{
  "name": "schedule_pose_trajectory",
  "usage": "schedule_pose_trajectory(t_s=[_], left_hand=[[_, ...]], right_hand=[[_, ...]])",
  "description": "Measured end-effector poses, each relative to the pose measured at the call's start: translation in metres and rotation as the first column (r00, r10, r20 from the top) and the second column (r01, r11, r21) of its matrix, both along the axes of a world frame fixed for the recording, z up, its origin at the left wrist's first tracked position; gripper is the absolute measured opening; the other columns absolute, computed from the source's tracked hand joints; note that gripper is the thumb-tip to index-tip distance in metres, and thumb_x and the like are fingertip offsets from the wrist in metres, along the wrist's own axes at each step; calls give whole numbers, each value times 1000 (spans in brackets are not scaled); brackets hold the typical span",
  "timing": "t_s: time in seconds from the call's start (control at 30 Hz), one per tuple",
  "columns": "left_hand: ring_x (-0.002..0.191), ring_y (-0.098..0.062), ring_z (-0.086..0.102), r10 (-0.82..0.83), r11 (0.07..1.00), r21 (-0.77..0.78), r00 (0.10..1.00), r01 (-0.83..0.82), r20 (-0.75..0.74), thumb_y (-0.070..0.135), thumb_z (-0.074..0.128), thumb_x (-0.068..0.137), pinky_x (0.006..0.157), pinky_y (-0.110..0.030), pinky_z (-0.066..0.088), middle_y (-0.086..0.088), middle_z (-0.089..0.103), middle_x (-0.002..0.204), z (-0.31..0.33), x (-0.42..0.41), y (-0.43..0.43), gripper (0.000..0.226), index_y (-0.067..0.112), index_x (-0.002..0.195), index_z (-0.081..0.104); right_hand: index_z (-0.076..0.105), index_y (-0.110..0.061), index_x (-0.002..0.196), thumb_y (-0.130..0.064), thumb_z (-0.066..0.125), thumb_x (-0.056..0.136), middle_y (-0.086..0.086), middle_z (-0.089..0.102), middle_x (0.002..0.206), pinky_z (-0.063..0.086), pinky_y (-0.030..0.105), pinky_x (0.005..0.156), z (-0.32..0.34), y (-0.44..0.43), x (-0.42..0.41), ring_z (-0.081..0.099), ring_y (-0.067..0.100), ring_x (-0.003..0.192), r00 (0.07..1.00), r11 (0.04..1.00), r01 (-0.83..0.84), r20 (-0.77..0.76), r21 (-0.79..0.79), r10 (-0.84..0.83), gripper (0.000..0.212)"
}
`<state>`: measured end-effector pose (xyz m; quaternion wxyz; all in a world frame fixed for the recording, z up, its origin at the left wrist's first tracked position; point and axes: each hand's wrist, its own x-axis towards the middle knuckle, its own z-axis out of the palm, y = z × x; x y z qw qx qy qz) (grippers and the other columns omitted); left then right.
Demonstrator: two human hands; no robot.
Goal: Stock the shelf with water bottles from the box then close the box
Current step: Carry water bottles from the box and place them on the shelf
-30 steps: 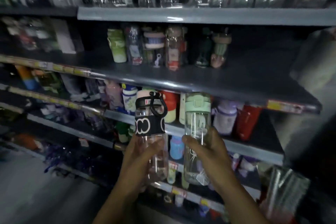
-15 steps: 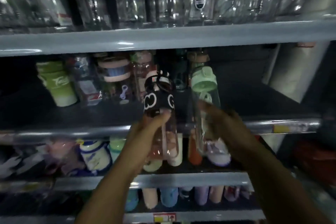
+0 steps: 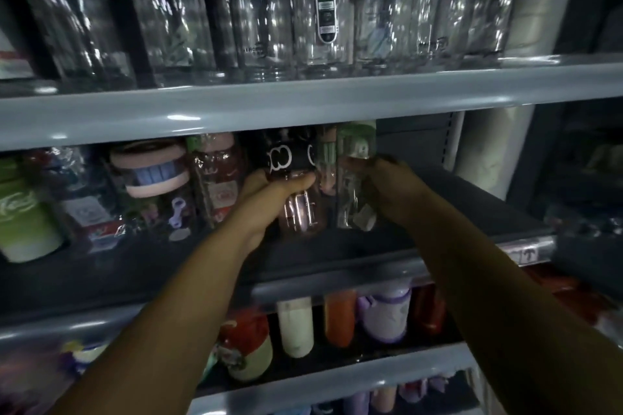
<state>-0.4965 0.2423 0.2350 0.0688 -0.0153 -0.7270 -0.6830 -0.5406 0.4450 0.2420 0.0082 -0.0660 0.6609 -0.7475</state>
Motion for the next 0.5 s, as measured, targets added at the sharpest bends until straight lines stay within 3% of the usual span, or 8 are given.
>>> schedule_pose_trajectory(t_s=[0.07, 0.1, 0.2, 0.37, 0.43, 0.5], left_hand=[[101, -22, 75, 2, 1000, 3, 999, -2, -37, 13, 84, 82, 96, -40, 57, -2, 80, 102, -1, -14, 1, 26, 13, 106, 75], [102, -22, 75, -3, 1000, 0, 999, 3, -53, 10, 83, 82, 97, -41, 57, -4, 80, 104, -1, -18, 1, 27, 12, 108, 74], [100, -20, 75, 16, 1000, -20, 995, -18, -103, 2, 81, 83, 96, -42, 58, -6, 79, 107, -10, -33, -4, 30, 12, 109, 70], [109, -17, 72, 96, 989, -92, 982, -112, -164, 7, 88, 77, 99, -46, 57, 0, 73, 118, -29, -43, -10, 66, 23, 125, 46], [104, -11, 73, 83, 984, -142, 978, -111, -191, 8, 87, 80, 96, -37, 58, 7, 72, 113, -30, -42, -8, 67, 22, 128, 42], [105, -10, 71, 83, 972, -197, 973, -127, -218, 13, 87, 81, 93, -32, 57, 12, 69, 114, -30, -41, -5, 66, 23, 129, 43]], right_hand=[[67, 1, 89, -6, 77, 86, 9, 66, 62, 48, 26, 45, 0, 0, -9, 62, 26, 49, 997, 998, -60, -41, -29, 59, 13], [68, 1, 91, -3, 78, 84, 11, 70, 70, 53, 30, 53, 0, 0, -15, 68, 26, 56, 995, 996, -78, -71, -34, 76, 13], [70, 2, 103, -2, 85, 74, 18, 74, 89, 56, 42, 72, -3, -2, -30, 71, 30, 75, 989, 999, -31, -143, 23, 34, 33], [62, 15, 101, -19, 89, 67, 38, 65, 105, 54, 49, 76, -14, -5, -39, 65, 36, 82, 978, 981, -3, -204, 195, 44, 56], [64, 10, 101, -16, 90, 71, 32, 68, 104, 57, 49, 79, -16, -6, -43, 67, 32, 85, 971, 971, -10, -231, 237, 66, 47], [66, -8, 94, -10, 88, 75, 14, 71, 95, 59, 40, 77, -16, -9, -45, 69, 18, 83, 965, 962, 18, -258, 274, 55, 29]])
